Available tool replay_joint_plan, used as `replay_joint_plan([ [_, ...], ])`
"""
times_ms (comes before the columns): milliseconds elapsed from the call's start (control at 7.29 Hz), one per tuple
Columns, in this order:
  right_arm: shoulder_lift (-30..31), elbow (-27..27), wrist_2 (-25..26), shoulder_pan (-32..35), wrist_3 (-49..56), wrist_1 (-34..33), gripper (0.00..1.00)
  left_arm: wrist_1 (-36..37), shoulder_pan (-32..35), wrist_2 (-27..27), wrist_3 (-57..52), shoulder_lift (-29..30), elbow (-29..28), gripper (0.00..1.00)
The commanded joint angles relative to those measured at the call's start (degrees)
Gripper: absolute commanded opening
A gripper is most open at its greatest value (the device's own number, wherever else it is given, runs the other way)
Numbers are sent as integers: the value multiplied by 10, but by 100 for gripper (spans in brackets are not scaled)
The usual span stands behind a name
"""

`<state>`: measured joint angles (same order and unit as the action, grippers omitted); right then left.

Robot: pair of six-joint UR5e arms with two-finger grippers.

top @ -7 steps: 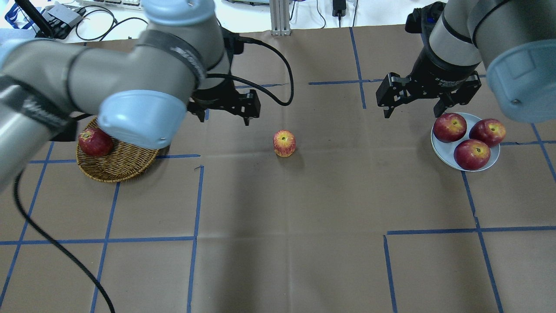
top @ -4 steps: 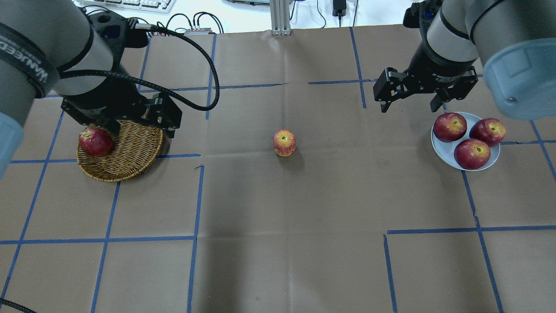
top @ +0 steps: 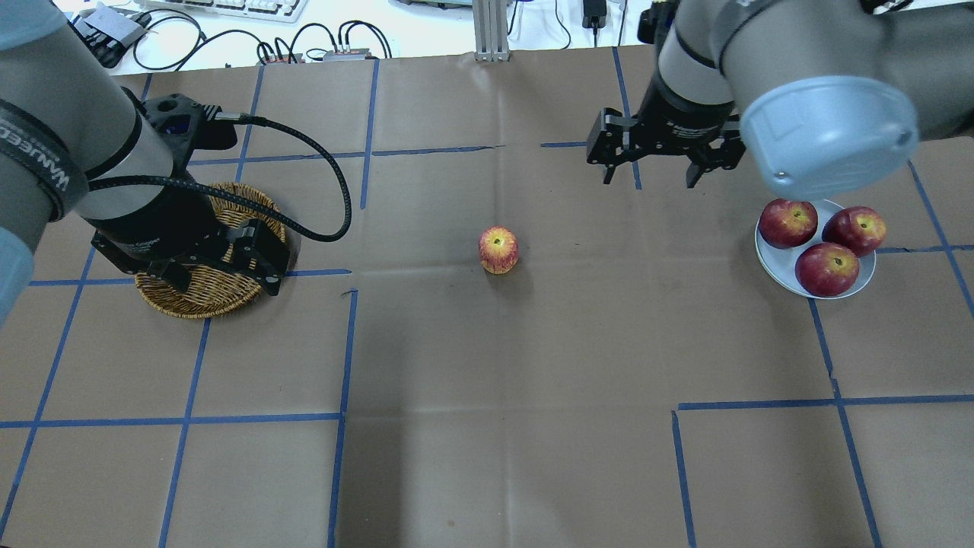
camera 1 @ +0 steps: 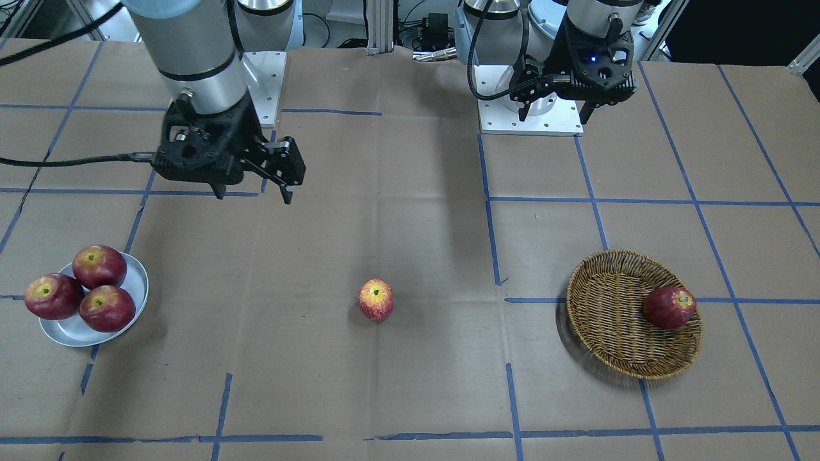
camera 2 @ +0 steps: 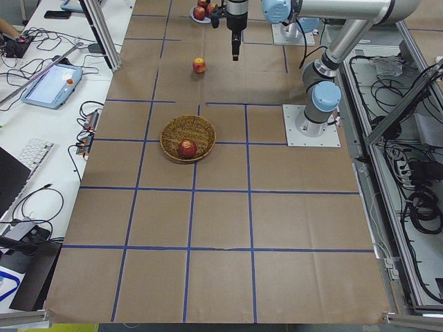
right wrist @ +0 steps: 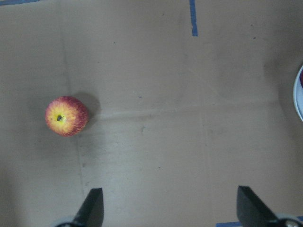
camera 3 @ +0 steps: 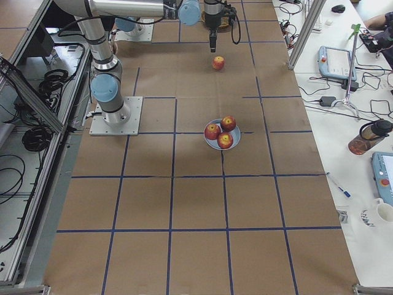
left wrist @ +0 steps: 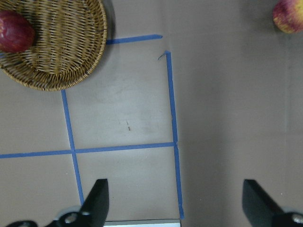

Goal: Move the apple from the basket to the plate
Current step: 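Move the right gripper over the apple at the table center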

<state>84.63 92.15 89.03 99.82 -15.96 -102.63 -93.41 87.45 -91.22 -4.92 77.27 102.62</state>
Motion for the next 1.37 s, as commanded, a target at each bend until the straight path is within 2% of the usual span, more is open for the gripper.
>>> replay_joint_plan([
  [0,-80,-36,4,80,-95,-52,100,2,-18,19,3,-1,5,99],
  [411,-173,-32,6,120,-159,-156,100,2,-22,17,-3,0,7,99],
  [548,-202,-28,30,130,-159,-189,100,2,-25,11,-3,-5,7,99],
  [823,-235,-8,42,136,-159,-231,100,2,-31,17,-3,-4,19,99],
  [1097,-262,28,42,135,-156,-306,100,3,-33,17,-3,-4,20,99],
  [1234,-271,36,41,135,-155,-317,100,3,-33,17,-3,-4,21,99],
])
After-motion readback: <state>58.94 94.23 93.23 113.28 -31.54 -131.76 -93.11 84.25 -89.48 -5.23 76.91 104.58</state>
